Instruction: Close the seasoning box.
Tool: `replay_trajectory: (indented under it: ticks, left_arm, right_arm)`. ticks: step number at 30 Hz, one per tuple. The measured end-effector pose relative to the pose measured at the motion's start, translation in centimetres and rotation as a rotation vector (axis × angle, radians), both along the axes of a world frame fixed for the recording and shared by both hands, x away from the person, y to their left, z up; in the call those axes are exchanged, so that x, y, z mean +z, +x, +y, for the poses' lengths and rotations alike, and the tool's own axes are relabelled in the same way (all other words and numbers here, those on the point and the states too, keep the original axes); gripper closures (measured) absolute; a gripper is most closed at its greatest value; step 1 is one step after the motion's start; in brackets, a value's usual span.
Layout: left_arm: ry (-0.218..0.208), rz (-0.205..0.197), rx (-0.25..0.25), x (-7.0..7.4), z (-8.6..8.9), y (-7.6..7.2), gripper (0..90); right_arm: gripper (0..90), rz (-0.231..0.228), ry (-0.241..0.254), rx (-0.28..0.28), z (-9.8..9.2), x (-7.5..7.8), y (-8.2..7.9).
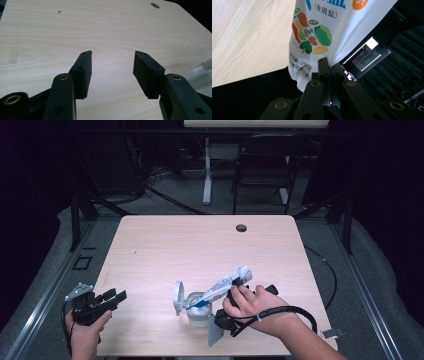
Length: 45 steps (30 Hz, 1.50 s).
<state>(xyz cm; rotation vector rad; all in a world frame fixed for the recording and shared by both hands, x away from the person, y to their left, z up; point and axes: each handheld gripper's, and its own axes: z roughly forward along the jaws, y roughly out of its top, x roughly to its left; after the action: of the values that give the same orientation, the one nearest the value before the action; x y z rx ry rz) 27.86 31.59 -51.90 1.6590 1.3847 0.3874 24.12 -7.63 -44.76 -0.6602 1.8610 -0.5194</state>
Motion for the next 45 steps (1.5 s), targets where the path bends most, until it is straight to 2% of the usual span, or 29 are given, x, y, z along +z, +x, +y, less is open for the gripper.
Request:
replay_trajectory:
  ticks: [45]
  left_arm:
    - [-0.005,0.000,0.000,-0.03,0.12,-0.02,49.6]
  right_arm:
    - [90.0,-0.008,-0.030,0.023,0.09,0.59,-0.31]
